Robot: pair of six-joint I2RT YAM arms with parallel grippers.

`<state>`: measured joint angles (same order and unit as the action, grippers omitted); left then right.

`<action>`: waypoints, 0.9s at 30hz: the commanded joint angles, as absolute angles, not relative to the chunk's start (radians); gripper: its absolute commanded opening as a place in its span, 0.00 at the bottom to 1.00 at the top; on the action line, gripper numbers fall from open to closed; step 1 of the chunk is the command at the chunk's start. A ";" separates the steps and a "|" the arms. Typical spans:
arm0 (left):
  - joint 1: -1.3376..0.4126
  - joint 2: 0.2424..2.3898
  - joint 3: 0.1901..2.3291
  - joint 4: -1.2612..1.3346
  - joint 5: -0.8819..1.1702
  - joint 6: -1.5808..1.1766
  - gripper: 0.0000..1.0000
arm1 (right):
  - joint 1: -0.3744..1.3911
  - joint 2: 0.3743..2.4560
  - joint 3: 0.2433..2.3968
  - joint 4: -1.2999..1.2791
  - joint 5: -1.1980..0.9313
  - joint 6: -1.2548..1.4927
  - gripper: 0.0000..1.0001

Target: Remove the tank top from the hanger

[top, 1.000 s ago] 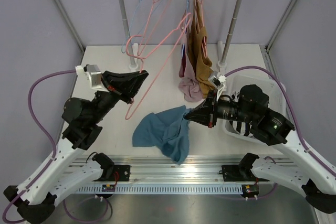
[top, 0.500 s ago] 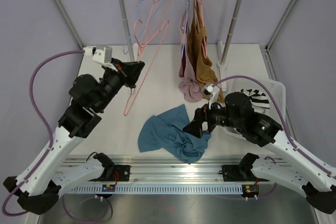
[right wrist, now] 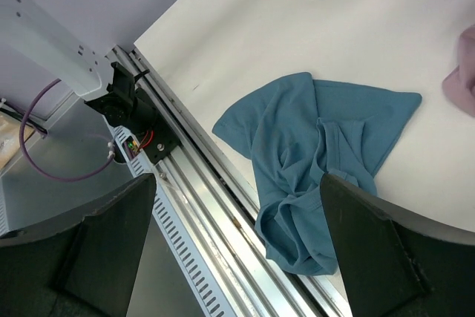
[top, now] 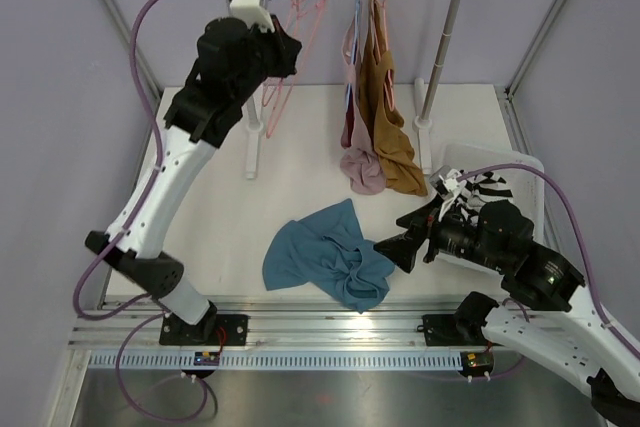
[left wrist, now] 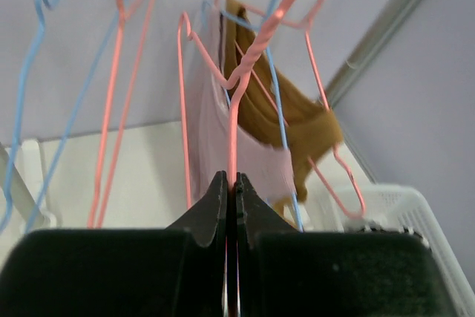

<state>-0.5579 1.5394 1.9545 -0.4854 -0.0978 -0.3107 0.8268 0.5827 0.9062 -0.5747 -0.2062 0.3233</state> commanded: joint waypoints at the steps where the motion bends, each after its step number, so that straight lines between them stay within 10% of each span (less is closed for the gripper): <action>1: -0.522 1.656 2.181 -0.546 -0.065 -0.302 0.00 | 0.833 0.543 0.887 -0.563 -0.160 0.295 1.00; 23: -0.416 2.028 2.418 -0.348 0.054 -0.405 0.00 | 0.833 0.656 0.738 -0.370 -0.202 0.390 0.99; 27: -0.417 1.967 2.340 -0.348 0.061 -0.410 0.28 | 0.834 0.744 0.726 -0.344 -0.141 0.426 0.99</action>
